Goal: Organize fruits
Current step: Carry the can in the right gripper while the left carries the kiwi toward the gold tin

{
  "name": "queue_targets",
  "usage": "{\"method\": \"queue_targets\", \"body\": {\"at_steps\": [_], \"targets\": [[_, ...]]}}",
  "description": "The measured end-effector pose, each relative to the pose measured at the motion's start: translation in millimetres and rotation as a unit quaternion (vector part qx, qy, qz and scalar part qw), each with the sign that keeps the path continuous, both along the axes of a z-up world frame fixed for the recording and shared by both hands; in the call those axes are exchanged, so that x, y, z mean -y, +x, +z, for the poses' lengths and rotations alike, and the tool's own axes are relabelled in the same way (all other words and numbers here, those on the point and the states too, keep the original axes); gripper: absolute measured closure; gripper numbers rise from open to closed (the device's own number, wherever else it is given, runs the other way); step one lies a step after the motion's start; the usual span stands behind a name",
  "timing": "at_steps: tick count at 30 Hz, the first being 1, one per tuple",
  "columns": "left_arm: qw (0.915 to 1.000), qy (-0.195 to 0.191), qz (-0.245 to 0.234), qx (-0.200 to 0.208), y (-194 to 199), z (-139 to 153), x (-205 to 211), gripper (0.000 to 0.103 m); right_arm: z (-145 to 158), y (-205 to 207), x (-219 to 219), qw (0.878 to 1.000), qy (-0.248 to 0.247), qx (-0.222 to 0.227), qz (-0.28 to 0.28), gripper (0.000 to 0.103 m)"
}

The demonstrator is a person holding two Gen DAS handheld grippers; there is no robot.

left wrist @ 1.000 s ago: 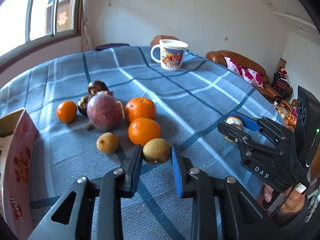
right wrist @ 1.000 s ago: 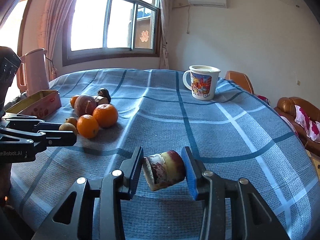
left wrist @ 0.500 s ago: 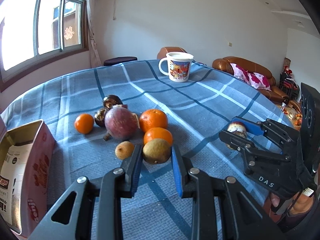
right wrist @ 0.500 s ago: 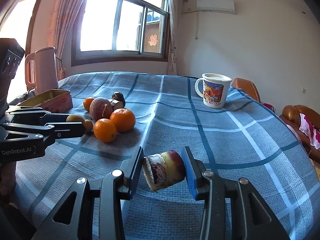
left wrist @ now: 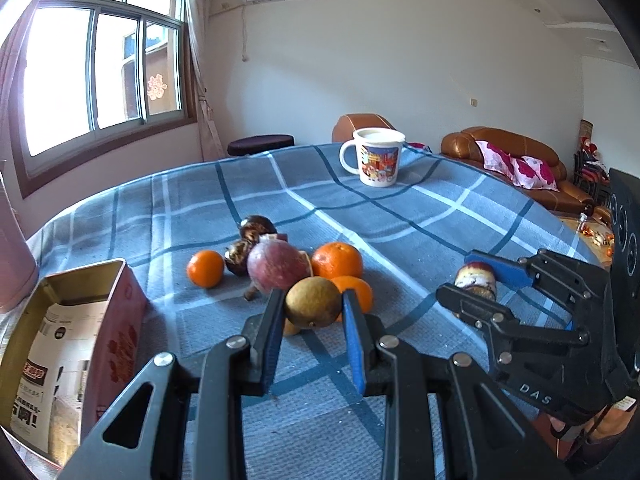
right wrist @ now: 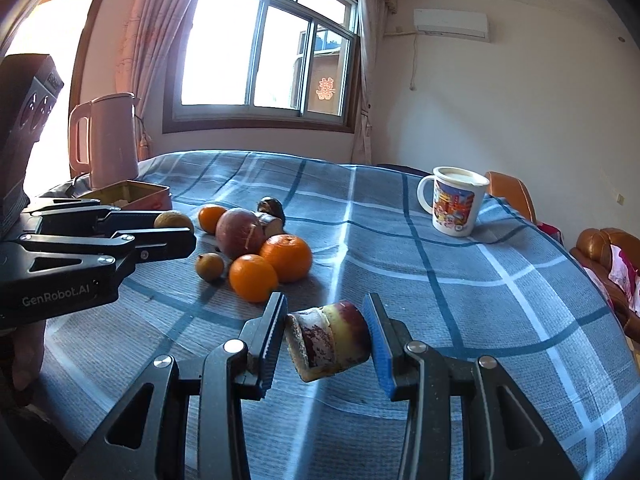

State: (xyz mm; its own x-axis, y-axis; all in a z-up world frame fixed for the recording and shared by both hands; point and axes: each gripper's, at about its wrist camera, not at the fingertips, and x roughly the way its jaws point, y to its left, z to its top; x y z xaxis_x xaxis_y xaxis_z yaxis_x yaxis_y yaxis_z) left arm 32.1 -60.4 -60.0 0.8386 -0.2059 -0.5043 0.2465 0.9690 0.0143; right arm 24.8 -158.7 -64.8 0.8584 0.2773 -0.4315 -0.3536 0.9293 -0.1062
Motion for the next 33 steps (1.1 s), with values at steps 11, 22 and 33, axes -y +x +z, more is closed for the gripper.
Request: {"method": "queue_targets", "body": {"at_steps": [11,22,33], "targets": [[0.9988,-0.002,0.035,0.033,-7.5,13.3,-20.3,0.073,12.9,-1.2,-21.9,0.999,0.003,0.017,0.027,0.061],[0.9957,-0.010,0.072,0.059,-15.8,27.3,-47.6,0.073,27.8,-4.8,-51.6,0.997,-0.004,0.037,0.060,0.061],[0.9922,-0.020,0.102,0.069,-20.7,33.7,-75.3,0.073,45.0,-4.1,-80.4,0.994,-0.010,0.055,0.093,0.061]]}}
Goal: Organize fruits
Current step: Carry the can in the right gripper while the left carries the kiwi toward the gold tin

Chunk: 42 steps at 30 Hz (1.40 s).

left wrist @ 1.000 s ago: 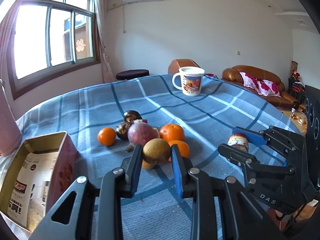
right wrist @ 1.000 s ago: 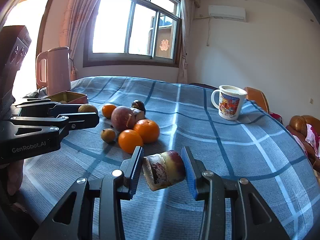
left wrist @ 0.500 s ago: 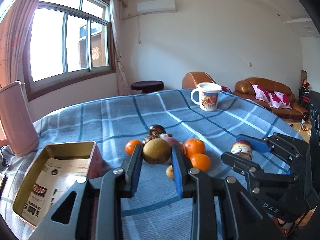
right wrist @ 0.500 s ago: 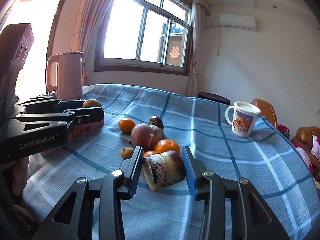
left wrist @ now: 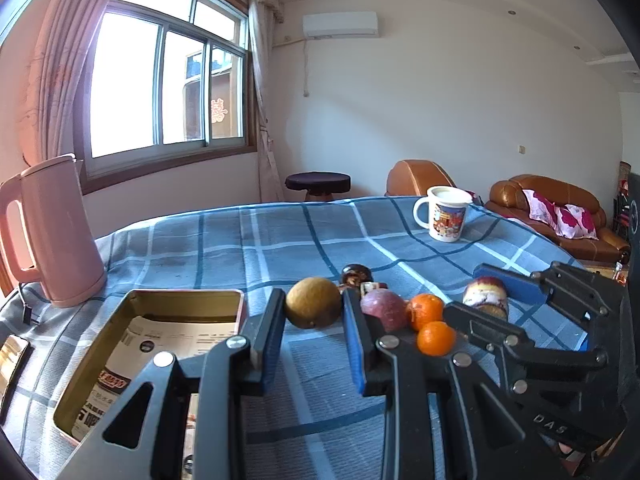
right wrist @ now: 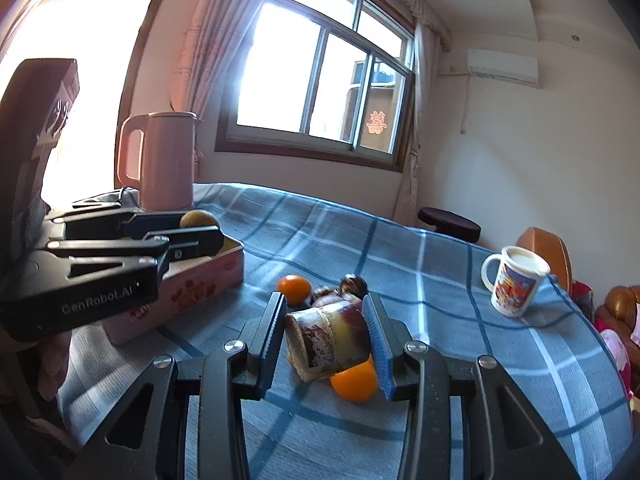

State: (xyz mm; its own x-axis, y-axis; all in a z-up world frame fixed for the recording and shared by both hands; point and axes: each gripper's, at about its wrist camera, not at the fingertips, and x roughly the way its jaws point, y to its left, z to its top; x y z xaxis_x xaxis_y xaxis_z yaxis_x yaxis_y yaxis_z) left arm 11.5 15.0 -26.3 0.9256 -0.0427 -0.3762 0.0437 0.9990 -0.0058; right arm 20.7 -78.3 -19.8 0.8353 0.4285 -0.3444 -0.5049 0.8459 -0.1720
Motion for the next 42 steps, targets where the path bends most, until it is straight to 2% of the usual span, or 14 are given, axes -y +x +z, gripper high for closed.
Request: {"method": "queue_targets", "body": {"at_steps": [16,42], "targets": [[0.9993,-0.011,0.035,0.007,-3.6,3.3,-31.9,0.073,17.7,3.7,-38.3,0.999,-0.006,0.015,0.044,0.061],[0.9952,-0.028,0.093,-0.005,-2.7,-3.8,-85.8,0.073,29.8,15.5,-96.1,0.995,-0.025,0.022,0.094,0.061]]}}
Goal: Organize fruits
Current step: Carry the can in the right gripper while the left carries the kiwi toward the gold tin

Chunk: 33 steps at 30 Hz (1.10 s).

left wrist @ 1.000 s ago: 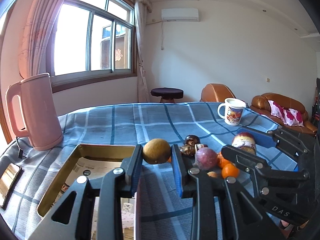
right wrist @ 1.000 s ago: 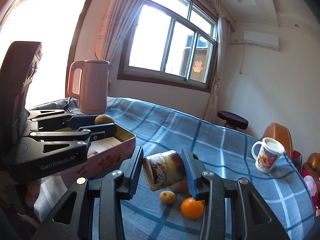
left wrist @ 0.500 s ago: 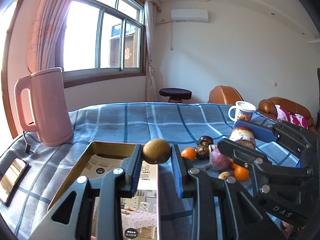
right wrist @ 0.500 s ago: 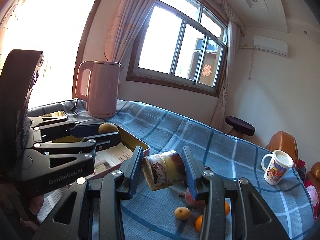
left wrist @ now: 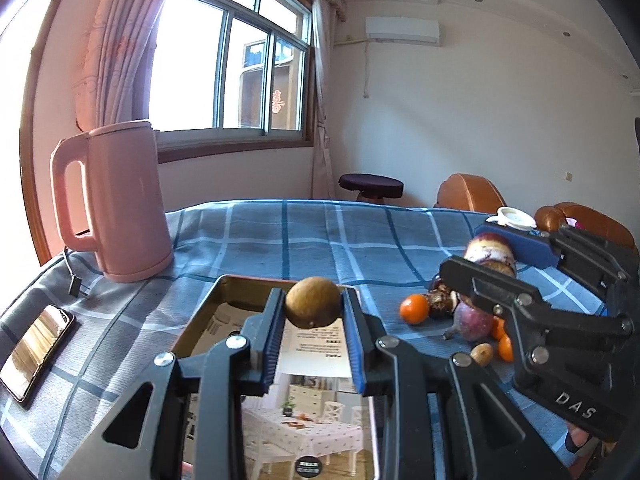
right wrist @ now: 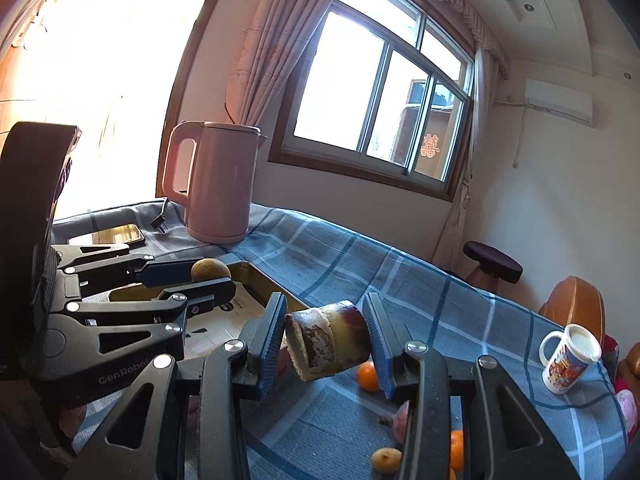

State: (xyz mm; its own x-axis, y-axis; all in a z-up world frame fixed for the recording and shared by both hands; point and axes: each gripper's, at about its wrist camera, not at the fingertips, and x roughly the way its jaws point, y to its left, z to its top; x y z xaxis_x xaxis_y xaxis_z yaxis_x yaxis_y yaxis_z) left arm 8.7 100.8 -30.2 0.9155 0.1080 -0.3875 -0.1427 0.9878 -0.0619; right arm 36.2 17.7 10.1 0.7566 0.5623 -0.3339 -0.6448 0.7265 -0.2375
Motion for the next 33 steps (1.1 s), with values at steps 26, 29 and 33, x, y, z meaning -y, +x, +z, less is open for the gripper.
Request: {"method": "queue_targets", "body": {"at_steps": [26,29,33], "targets": [[0.9986,0.006,0.041,-0.034,13.3,-14.1,-39.2,0.073,-10.4,21.1,-40.6,0.999,-0.002,-0.025,0.036,0.061],[0.9983,0.005,0.043,-0.039,15.6,-16.2,-42.9,0.073,-13.5,23.4,-45.0,0.999,-0.003,-0.030,0.038,0.061],[0.9978,0.007,0.047,-0.046,17.9,-18.6,-47.8,0.073,-18.7,27.4,-52.7,0.998,-0.006,-0.039,0.042,0.061]]}}
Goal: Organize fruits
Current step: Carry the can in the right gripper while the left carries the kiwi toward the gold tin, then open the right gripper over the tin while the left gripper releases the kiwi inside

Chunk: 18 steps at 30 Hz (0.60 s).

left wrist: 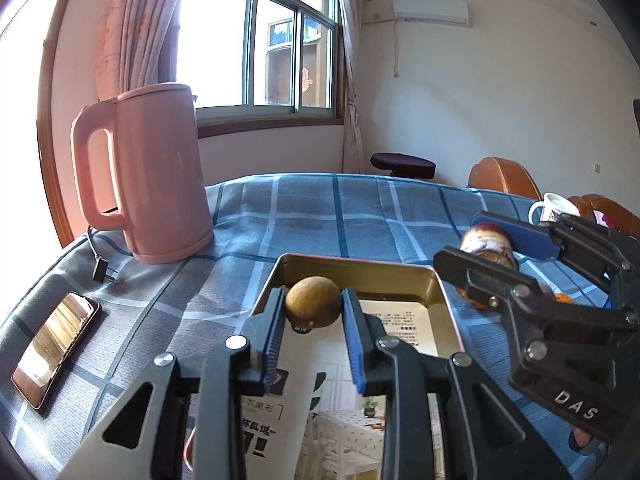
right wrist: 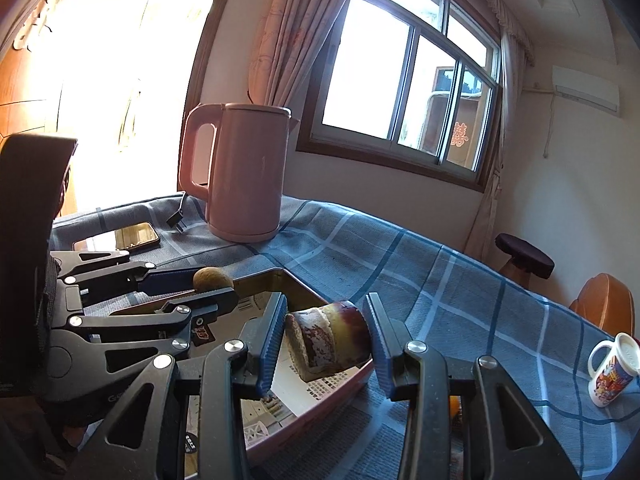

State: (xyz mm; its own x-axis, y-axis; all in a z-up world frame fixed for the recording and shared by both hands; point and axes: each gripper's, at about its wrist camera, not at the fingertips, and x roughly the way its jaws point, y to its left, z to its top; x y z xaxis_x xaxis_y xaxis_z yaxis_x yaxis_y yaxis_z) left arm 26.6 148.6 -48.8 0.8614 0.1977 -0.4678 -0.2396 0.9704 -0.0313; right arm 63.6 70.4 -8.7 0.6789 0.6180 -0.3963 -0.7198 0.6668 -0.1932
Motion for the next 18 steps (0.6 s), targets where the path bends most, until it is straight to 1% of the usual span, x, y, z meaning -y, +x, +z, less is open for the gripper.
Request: {"method": "queue_targets", "body": {"at_steps": [10,18], "targets": [[0.9998,-0.005,0.009,-0.017,4.8,-3.7,-11.8,0.073,-15.9,7.3,-18.2,1.000,-0.010,-0.027,0.012,0.061],[0.9995,-0.001,0.011,-0.029,7.5,-6.1,-14.8,0.073,-27.9,11.2,-26.6,0.999,-0.025,-0.040,0.015,0.061]]}}
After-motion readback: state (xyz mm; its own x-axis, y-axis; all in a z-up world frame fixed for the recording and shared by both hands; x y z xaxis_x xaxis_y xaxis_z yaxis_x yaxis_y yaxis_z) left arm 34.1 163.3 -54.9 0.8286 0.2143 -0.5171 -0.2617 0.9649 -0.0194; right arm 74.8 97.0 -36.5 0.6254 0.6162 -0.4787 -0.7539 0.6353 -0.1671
